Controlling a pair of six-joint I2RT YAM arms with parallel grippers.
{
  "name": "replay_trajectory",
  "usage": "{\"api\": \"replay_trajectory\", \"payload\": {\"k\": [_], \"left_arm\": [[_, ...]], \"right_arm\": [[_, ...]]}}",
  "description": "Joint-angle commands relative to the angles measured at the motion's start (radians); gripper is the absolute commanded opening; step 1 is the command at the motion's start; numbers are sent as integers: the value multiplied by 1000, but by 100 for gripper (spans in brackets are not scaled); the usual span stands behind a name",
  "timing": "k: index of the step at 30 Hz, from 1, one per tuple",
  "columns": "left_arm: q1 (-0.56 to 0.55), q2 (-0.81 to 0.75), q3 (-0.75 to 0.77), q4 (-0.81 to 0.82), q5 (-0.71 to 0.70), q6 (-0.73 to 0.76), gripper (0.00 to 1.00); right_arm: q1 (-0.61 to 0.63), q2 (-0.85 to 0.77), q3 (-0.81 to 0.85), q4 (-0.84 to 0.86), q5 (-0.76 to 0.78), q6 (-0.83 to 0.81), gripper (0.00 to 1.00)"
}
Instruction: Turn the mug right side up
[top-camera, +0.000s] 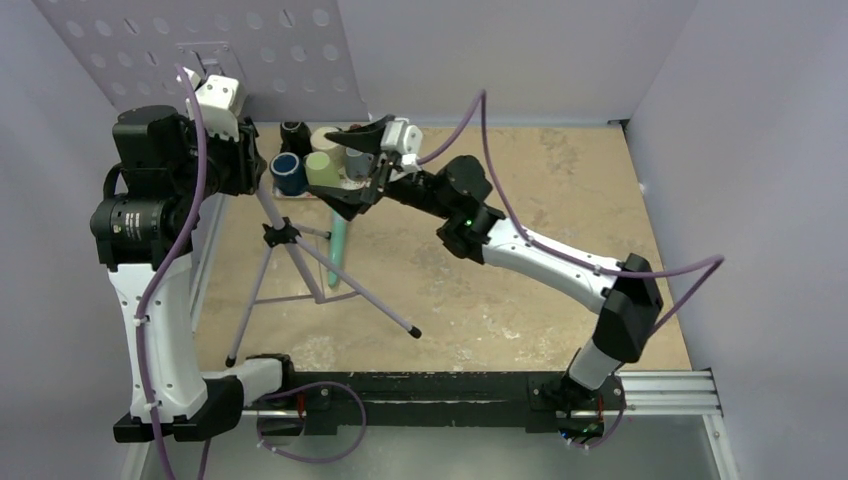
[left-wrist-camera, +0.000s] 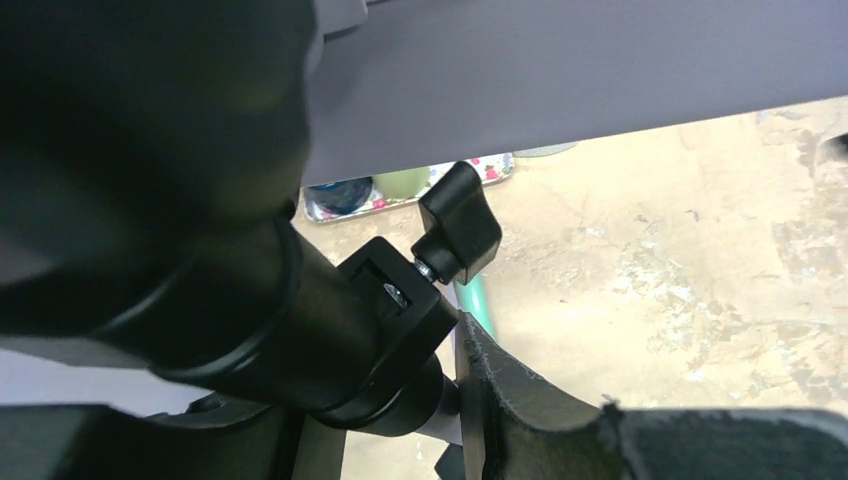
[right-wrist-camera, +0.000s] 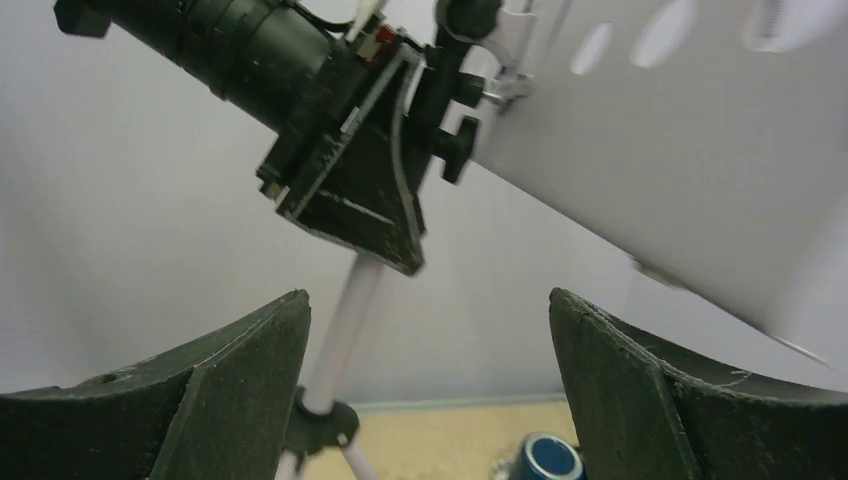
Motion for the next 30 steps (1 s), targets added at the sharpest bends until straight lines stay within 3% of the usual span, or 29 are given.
{"api": "replay_trajectory", "payload": {"k": [1,7,11,15,18,21,25,27,30], "left_arm": [[-23,-21,126,250,62,-37,0],[-25,0,145,315,69,-24,0],[-52,21,152,335,120,-55,0],[-50,-5,57,294,115,-38,0],[-51,-61,-72,358,124,-58,0],[-53,-48,-58,380,137,-87,0],[-53,-32,-37,392,138,-94,0],[-53,-30,-42,394,143,-93,0],[-54,-36,-55,398,158,-122,0]], "right_arm": [[34,89,144,65,65,92,90],[51,114,132,102,123,100,87],[67,157,188,38,137,119,86],[71,239,225,-5,110,133,86],[74,307,283,-48,77,140,86],[76,340,337,-107,98,152,86],[78,353,325,-64,102,169,85],[79,383,362,-67,103,186,82],[80,430,421,-61,91,189,70]]}}
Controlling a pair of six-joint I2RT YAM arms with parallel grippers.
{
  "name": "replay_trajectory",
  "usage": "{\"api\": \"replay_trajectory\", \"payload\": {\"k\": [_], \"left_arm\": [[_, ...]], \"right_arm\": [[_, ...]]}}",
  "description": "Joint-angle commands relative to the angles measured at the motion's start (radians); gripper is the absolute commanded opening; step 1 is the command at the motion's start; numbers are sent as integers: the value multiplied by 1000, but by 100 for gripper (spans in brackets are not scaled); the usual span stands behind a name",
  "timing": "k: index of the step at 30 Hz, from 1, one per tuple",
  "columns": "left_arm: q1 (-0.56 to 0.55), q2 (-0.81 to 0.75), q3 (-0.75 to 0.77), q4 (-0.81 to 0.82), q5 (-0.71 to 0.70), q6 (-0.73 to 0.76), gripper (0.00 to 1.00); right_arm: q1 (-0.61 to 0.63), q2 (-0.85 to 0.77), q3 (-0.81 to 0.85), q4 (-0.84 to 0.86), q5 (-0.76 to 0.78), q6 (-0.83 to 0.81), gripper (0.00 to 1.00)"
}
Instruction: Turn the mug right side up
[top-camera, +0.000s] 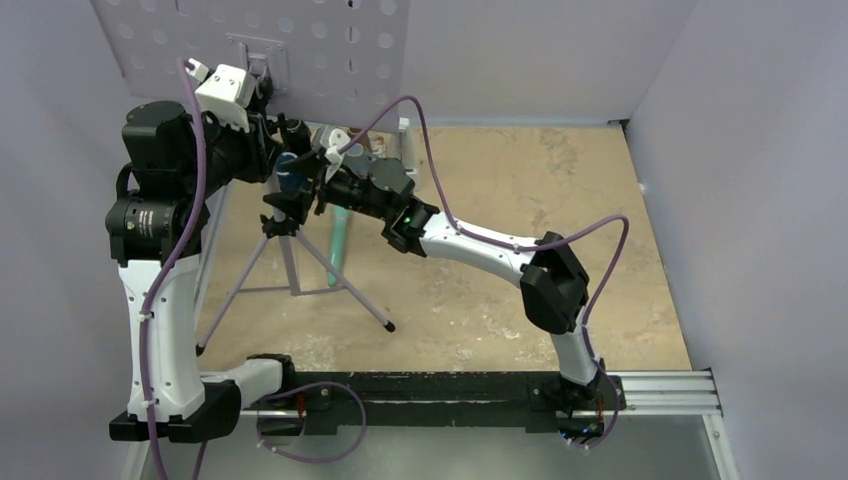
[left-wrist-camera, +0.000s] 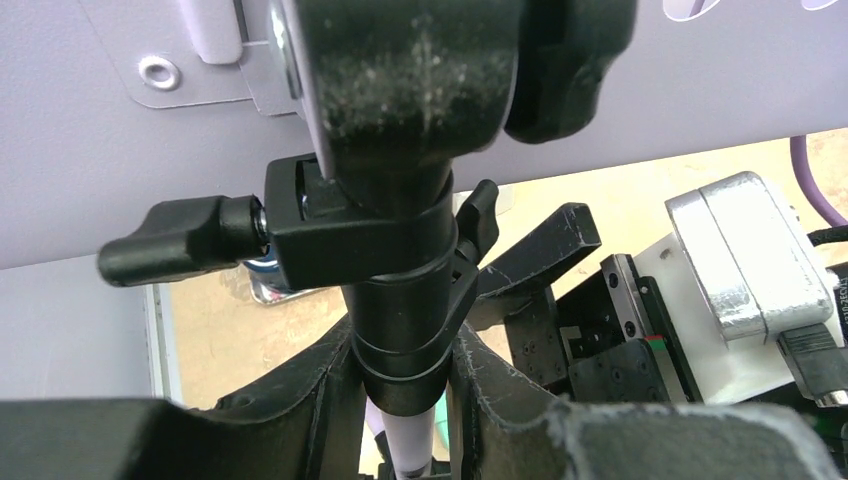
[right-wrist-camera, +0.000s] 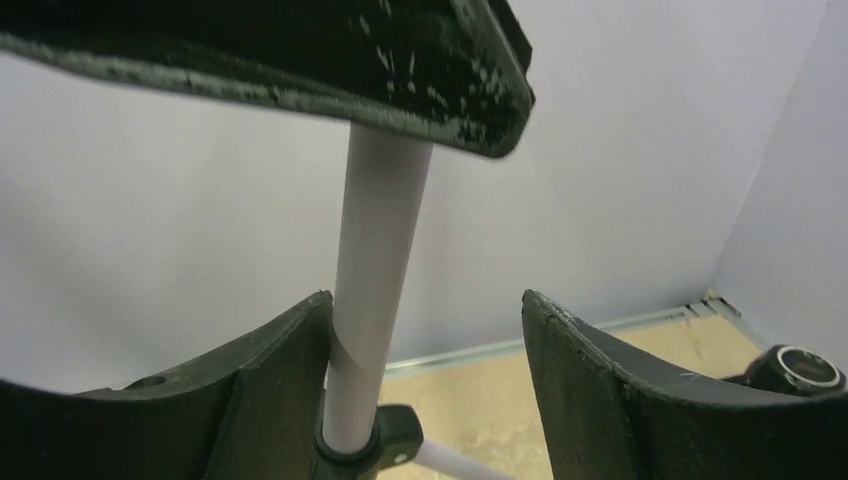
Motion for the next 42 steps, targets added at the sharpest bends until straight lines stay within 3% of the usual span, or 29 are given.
{"api": "replay_trajectory", "payload": {"k": [1,6,8,11,13,14,16,19,26,42], "left_arm": [[0,-23,24,203,43,-60,0],[-2,-27,24,224,57,-93,0],[-1,-25,21,226,63,-102,0],[-1,-28,10,223,62,-100,0],[-1,-31,5,214,72,-85,0],[-2,-33,5,205,88,-70,0],[-1,-40,7,179,130,-29,4],[-1,-56,7,129,162,33,40],[-1,-79,73,1,213,154,97],[-2,-94,178,-94,292,169,100]], "right_arm": [[-1,36,129,28,6,34,67],[0,98,218,-13,13,30,62],[0,101,224,-9,16,32,55],[0,92,237,-24,17,26,31],[0,72,234,-31,24,15,4],[0,56,225,-29,45,9,0],[-1,20,197,-7,69,-5,0],[-1,-40,163,11,95,-22,0],[-6,-144,112,45,160,-39,0],[-64,-363,65,21,231,-91,0]]}}
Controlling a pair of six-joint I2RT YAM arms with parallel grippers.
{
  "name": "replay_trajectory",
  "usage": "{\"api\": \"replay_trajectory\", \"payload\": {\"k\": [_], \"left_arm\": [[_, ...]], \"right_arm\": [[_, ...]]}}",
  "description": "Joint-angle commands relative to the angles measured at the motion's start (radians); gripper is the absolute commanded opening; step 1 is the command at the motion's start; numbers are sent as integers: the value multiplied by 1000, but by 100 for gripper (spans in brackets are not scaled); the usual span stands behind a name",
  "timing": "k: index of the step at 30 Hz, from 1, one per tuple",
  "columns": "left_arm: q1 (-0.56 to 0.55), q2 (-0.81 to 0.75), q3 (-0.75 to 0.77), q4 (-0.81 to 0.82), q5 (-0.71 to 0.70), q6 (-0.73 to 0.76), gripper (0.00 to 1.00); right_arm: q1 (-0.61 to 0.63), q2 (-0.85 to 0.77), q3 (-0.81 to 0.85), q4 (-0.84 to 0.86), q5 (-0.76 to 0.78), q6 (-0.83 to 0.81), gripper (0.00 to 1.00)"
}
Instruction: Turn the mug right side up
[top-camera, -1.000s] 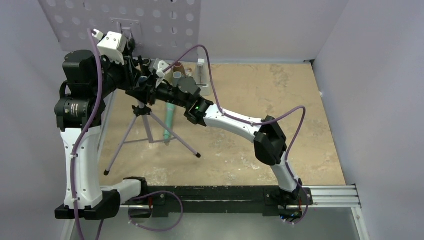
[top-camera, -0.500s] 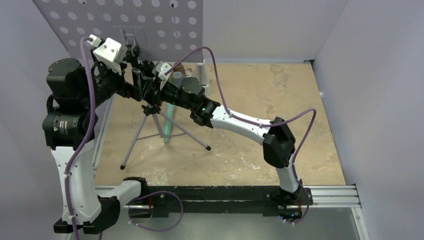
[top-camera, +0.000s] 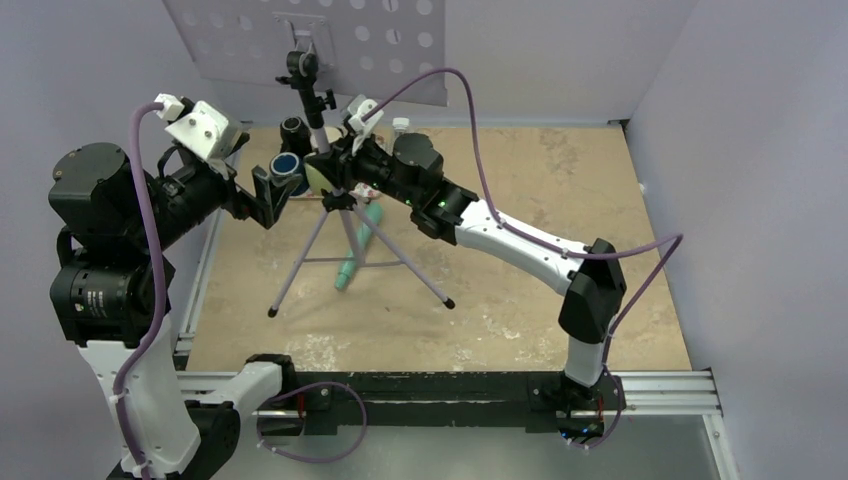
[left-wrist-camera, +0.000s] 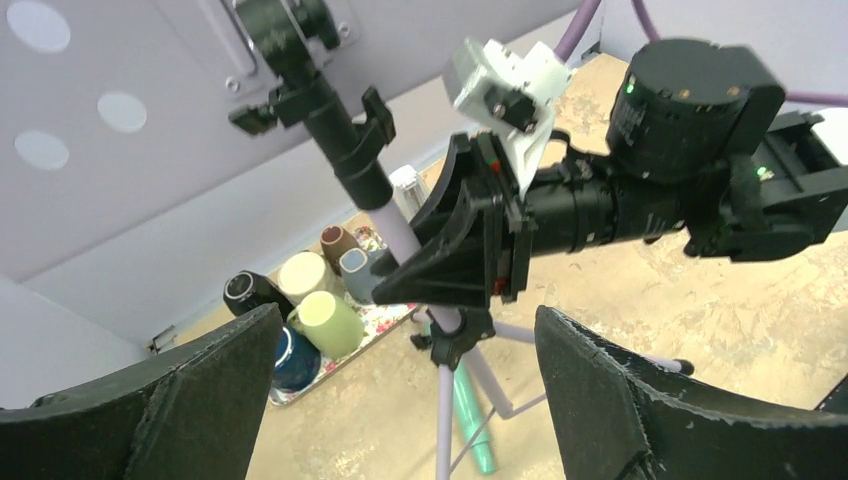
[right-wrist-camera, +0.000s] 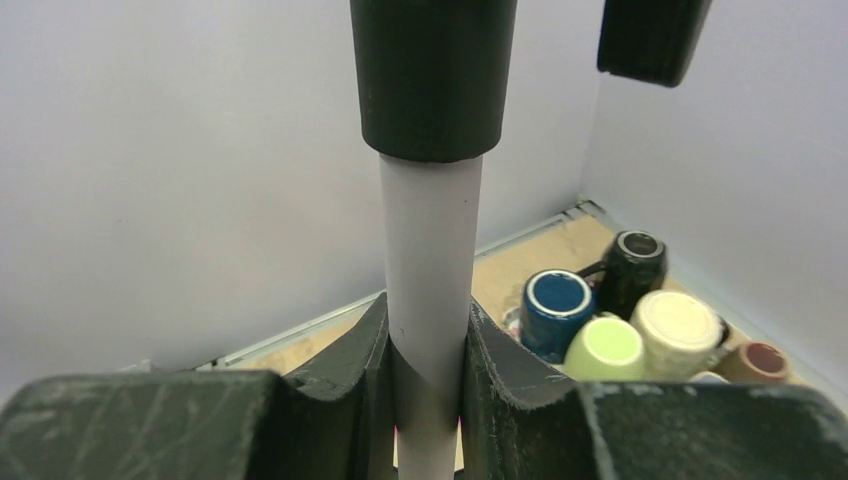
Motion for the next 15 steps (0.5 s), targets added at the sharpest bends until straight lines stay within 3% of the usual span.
{"api": "replay_trajectory", "payload": {"k": [1,15], "left_arm": [[-3,15,17,-8,31,6,100],[-3,8,-34,7,53,26,100]], "right_arm": [[-19,-216,51,315,54,-77,0],[-73,-332,0,389,74,-195,0]]}}
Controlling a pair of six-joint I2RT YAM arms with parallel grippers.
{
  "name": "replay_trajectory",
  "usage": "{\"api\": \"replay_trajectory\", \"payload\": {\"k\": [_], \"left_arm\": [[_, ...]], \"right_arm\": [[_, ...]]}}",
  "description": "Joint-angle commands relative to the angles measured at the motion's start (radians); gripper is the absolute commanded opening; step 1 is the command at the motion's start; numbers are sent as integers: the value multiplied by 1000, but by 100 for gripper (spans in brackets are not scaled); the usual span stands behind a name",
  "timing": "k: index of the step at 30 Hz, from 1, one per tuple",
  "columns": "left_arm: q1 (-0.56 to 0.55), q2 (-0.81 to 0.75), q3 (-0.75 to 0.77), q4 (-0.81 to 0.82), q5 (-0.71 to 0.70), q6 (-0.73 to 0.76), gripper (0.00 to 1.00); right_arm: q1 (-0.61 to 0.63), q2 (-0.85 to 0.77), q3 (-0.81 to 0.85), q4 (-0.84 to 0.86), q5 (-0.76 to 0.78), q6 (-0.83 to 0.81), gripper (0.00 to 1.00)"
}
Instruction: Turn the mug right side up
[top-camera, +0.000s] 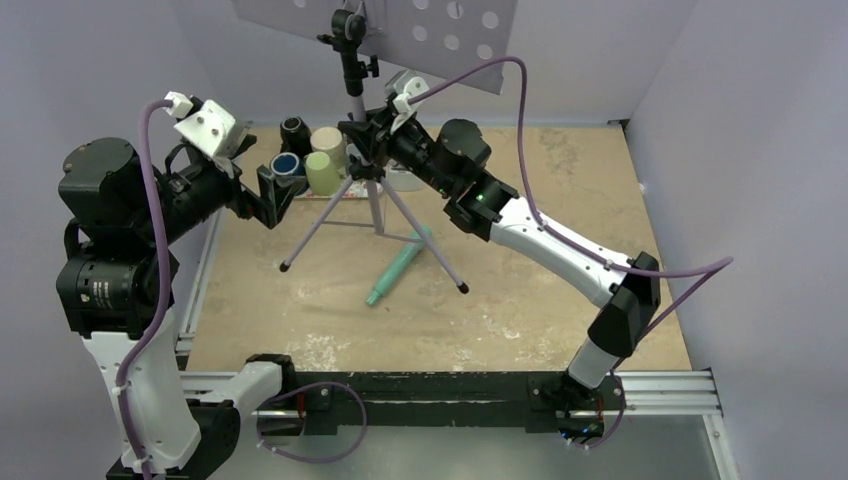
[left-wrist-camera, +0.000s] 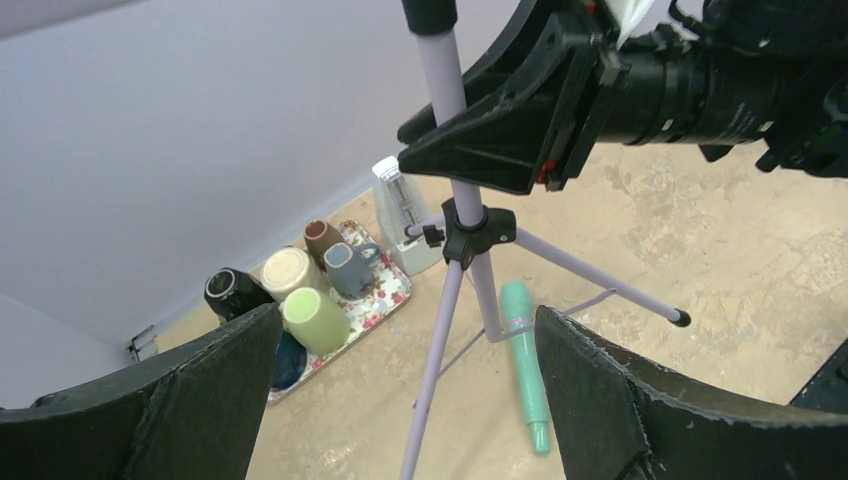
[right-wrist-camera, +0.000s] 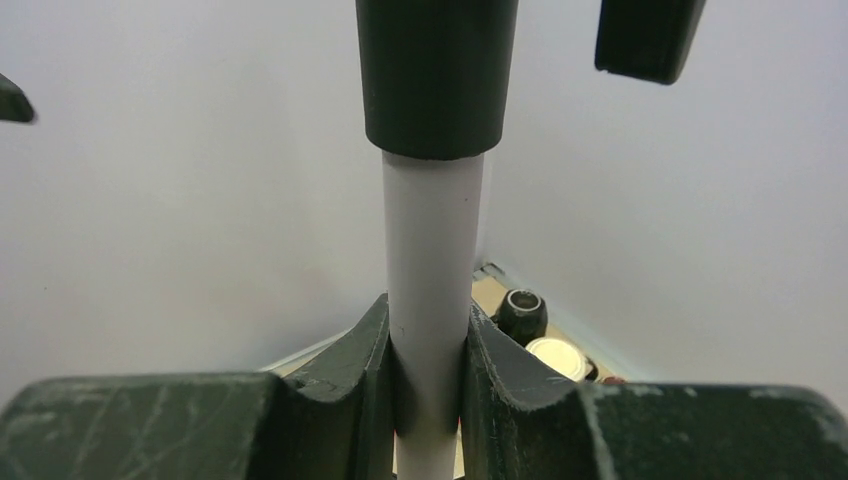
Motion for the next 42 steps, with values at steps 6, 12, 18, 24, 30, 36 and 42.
{"api": "replay_trajectory", "payload": {"k": [6,12,18,24,30,36,42], "left_arm": [[-4,-9,-48,17,26,31,100],[-4,1,-50,29,40,28,100],[-3,4,-107,20,46,65,100],[-5,14,-205,-10,31,93,100],[-5,15,-228,-19,51,116,100],[-4,25,-242,-24,46,124,100],[-4,34,-238,-30,44,130,100]], "right_arm": [[-72,-263,46,333,67,-165,0],[-186,-356,22,272,121,-235,0],[-416,-432,-43,292,218,-322,0],[-725,-419,-166,398,159,-264,0],[-911,-320,-292,615,132,-160,0],[-1017,-169,-353,792,116,-94,0],[-1037,-18,-357,872,87,-132,0]]}}
